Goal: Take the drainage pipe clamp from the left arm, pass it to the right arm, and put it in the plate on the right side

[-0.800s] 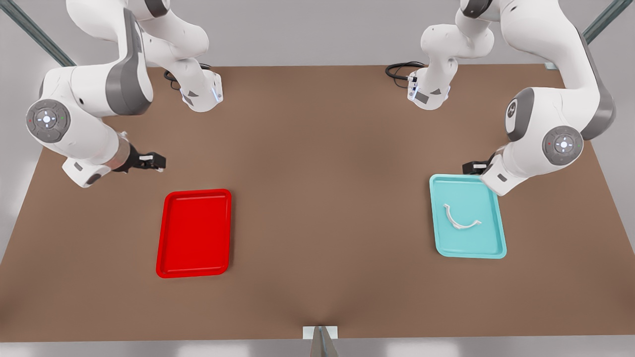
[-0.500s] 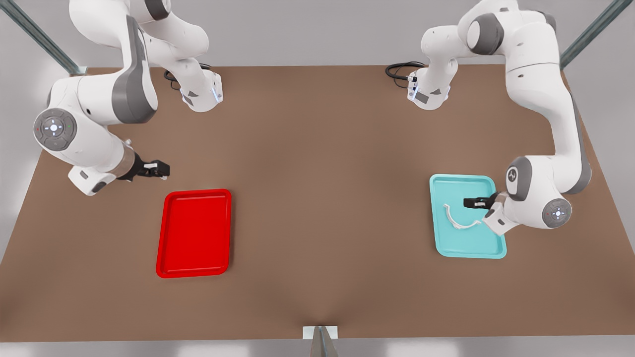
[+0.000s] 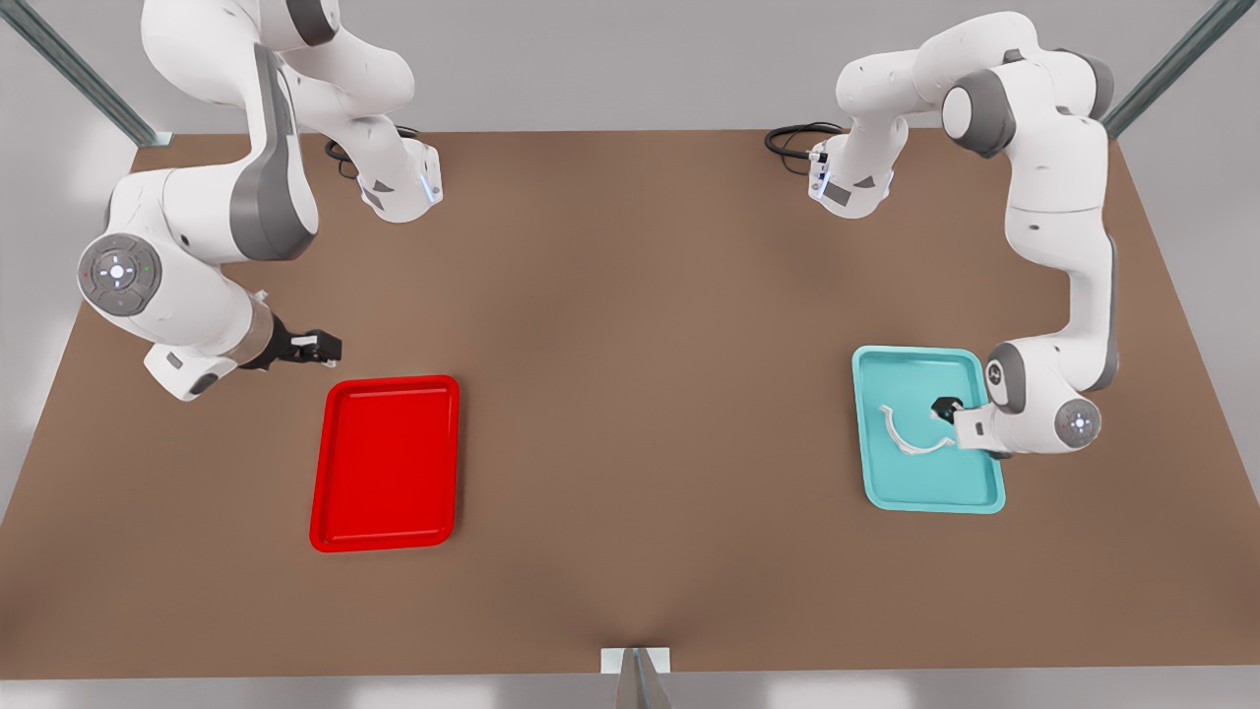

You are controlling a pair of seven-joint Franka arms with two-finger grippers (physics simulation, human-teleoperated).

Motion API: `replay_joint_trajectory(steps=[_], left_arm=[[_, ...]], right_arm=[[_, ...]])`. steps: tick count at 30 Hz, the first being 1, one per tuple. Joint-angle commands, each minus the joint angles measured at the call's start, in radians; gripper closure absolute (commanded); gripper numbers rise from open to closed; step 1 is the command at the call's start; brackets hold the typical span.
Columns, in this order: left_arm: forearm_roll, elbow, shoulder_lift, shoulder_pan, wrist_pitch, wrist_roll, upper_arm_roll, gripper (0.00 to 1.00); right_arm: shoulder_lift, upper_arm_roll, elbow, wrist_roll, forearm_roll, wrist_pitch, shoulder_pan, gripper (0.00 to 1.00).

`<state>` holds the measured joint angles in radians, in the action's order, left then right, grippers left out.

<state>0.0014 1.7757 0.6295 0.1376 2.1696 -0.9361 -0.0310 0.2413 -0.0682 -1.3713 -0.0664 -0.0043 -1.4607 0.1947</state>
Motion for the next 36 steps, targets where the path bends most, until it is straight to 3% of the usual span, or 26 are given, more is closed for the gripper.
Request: replay_joint_trajectory(steps=[1, 7, 14, 26, 29, 32, 36], left_arm=[[0.022, 0.008, -0.002, -0.006, 0.090, -0.811, 0.000, 0.00], [0.022, 0.024, -0.010, -0.027, 0.072, -0.805, 0.025, 0.00], [0.015, 0.034, 0.039, -0.001, 0.156, -0.740, 0.025, 0.00], [-0.008, 0.142, -0.013, 0.004, 0.364, -0.737, 0.025, 0.00], [-0.009, 0.142, -0.010, 0.004, 0.349, -0.698, 0.025, 0.39], [-0.009, 0.137, -0.011, 0.004, 0.309, -0.679, 0.023, 0.48], [-0.008, 0.136, -0.019, 0.002, 0.286, -0.661, 0.023, 0.50]], right_arm=[[0.000, -0.001, -0.005, 0.008, 0.000, -0.009, 0.000, 0.00], [-0.002, -0.002, -0.018, 0.016, -0.002, -0.017, -0.006, 0.00], [-0.004, -0.002, -0.026, 0.017, -0.003, -0.020, -0.011, 0.00], [-0.005, -0.002, -0.034, 0.019, -0.003, -0.020, -0.012, 0.00], [-0.005, -0.002, -0.034, 0.019, -0.003, -0.020, -0.012, 0.00], [-0.007, -0.002, -0.038, 0.019, -0.003, -0.021, -0.012, 0.00], [-0.007, -0.002, -0.038, 0.019, -0.003, -0.021, -0.012, 0.00]])
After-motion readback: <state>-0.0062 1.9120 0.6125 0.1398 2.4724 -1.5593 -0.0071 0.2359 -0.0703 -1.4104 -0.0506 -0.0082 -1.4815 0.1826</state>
